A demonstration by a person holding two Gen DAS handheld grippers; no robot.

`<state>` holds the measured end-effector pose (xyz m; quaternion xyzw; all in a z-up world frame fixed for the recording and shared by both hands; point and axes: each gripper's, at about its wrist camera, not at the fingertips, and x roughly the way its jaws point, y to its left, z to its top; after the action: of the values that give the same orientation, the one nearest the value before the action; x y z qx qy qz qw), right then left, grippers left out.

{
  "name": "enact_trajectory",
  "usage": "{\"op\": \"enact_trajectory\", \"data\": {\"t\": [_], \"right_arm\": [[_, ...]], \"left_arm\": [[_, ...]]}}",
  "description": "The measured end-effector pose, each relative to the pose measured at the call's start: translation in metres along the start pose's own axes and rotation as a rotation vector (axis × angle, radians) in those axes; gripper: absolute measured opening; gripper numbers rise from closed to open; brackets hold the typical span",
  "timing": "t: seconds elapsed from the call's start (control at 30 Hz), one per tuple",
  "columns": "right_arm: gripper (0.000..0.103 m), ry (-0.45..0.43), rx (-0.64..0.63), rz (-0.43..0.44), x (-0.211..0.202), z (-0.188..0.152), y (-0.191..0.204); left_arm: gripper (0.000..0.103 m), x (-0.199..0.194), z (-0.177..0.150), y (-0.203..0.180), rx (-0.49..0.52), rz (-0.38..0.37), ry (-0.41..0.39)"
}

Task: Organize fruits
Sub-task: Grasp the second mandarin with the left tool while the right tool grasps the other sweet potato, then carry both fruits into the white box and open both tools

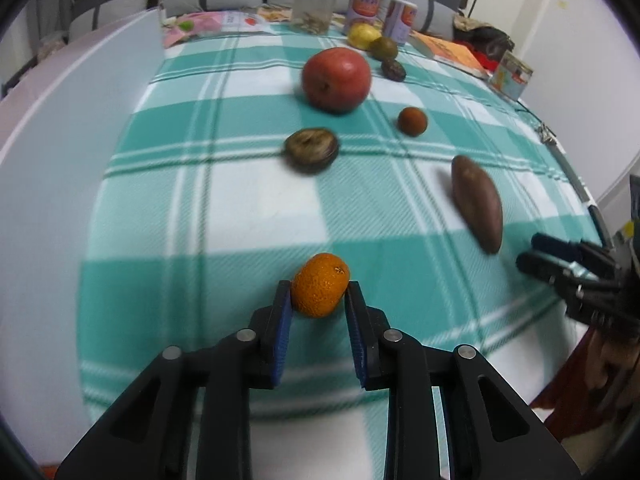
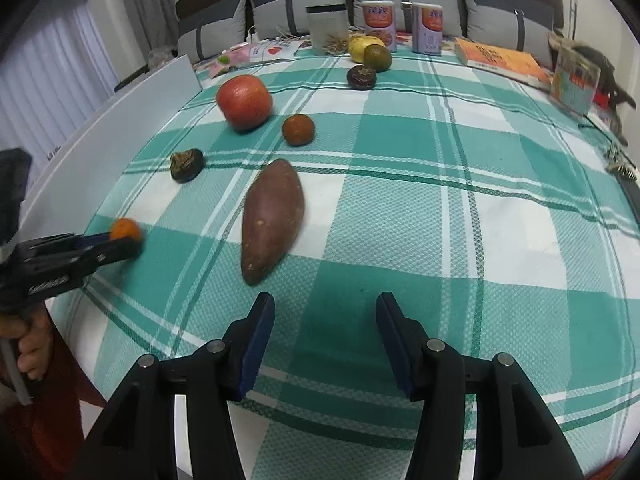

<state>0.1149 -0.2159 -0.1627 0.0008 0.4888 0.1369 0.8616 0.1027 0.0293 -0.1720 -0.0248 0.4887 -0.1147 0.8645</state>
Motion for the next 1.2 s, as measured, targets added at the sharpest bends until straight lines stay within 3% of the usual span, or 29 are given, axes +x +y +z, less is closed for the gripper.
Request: {"op": "enact_trajectory", "data": {"t": [0.13,0.33,0.47,0.6,0.7,0.87,0.93,0.97,1.07,1.2], "right_arm": [[0.054,0.008,0.001,-0.006,-0.001,-0.003,0.004],[0.061,0.006,-0.009,-0.020,-0.006,-0.010,0.003],[0.061,0.006,0.025,-0.004,-0.006,-0.010,-0.002],[0.061,0.002,0.045,0.047,-0.008,0.010,0.002],[0.061,0.069,0.053,0.082,0.006,0.040,0.011],[0.061,0.188,0.026,0.033,0.041,0.081,0.024],[0.051,0.272,0.022,0.014,0.058,0.089,0.024],[0.040,0.300,0.028,0.037,0.063,0.091,0.023],[0.040,0.282,0.027,0.028,0.053,0.095,0.024],[0.040,0.156,0.069,0.189,0.002,0.119,0.046]], "left_arm": [[0.061,-0.007,-0.007,0.010,-0.035,-0.017,-0.027],[0.062,-0.010,-0.006,0.004,0.015,-0.001,-0.052],[0.059,-0.004,-0.005,0.003,0.015,0.002,-0.051],[0.025,0.004,-0.002,-0.004,0.052,-0.007,-0.045],[0.024,0.003,-0.002,-0.004,0.054,-0.010,-0.052],[0.023,-0.008,0.003,0.007,-0.021,-0.019,-0.028],[0.023,-0.017,0.005,0.012,-0.054,-0.034,-0.027],[0.023,-0.021,0.006,0.015,-0.069,-0.040,-0.025],[0.023,-0.045,0.012,0.026,-0.135,-0.077,-0.025],[0.023,-0.106,0.031,0.048,-0.195,-0.149,-0.096]]}}
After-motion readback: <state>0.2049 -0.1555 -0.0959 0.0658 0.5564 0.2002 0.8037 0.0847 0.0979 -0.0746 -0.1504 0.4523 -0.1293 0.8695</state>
